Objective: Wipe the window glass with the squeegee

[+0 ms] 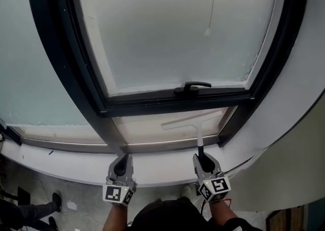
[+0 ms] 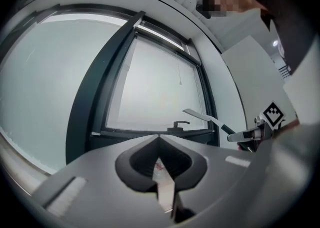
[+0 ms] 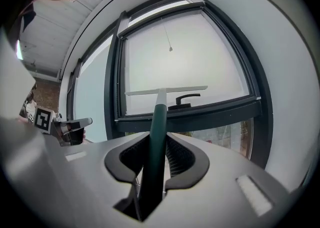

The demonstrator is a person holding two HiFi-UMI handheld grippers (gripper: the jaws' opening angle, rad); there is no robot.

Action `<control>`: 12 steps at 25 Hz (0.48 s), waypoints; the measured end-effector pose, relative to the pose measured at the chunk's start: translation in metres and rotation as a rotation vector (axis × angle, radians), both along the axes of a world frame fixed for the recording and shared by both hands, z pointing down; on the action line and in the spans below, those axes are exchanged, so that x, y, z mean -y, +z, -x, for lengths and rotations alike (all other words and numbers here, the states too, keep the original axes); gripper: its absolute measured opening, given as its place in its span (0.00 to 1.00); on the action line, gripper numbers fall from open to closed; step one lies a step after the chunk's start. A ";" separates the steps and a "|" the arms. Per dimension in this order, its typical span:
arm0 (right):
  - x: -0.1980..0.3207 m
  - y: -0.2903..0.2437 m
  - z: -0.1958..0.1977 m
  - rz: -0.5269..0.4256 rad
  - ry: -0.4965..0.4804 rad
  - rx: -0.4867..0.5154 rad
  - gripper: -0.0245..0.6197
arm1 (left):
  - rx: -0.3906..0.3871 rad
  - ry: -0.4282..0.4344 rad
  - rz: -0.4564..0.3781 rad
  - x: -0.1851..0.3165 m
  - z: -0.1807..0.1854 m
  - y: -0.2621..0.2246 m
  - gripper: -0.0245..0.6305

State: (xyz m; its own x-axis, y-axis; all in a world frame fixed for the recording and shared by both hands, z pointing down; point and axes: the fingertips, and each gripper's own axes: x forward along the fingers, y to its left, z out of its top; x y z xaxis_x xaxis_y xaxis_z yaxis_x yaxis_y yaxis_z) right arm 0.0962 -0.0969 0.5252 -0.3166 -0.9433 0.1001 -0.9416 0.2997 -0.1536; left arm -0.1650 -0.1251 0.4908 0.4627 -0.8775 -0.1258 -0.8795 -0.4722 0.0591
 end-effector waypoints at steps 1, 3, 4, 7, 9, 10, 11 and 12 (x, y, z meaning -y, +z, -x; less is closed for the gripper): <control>0.008 -0.002 -0.011 -0.006 -0.003 0.001 0.18 | -0.009 -0.006 -0.018 0.009 -0.009 -0.005 0.04; 0.025 -0.012 -0.033 -0.032 -0.010 -0.008 0.18 | -0.013 0.000 -0.052 0.025 -0.033 -0.018 0.04; 0.033 -0.017 -0.044 -0.050 -0.013 -0.018 0.18 | -0.011 0.004 -0.061 0.032 -0.046 -0.022 0.04; 0.059 -0.033 -0.076 -0.108 -0.009 -0.037 0.18 | -0.005 0.002 -0.071 0.055 -0.081 -0.025 0.04; 0.074 -0.043 -0.095 -0.135 -0.001 -0.055 0.18 | -0.003 0.003 -0.092 0.068 -0.106 -0.032 0.04; 0.081 -0.048 -0.102 -0.145 -0.001 -0.070 0.18 | -0.005 0.006 -0.101 0.073 -0.116 -0.035 0.04; 0.087 -0.053 -0.107 -0.156 -0.005 -0.087 0.18 | -0.007 0.009 -0.109 0.078 -0.125 -0.037 0.04; 0.093 -0.059 -0.111 -0.171 -0.012 -0.103 0.18 | -0.008 0.014 -0.112 0.082 -0.134 -0.039 0.04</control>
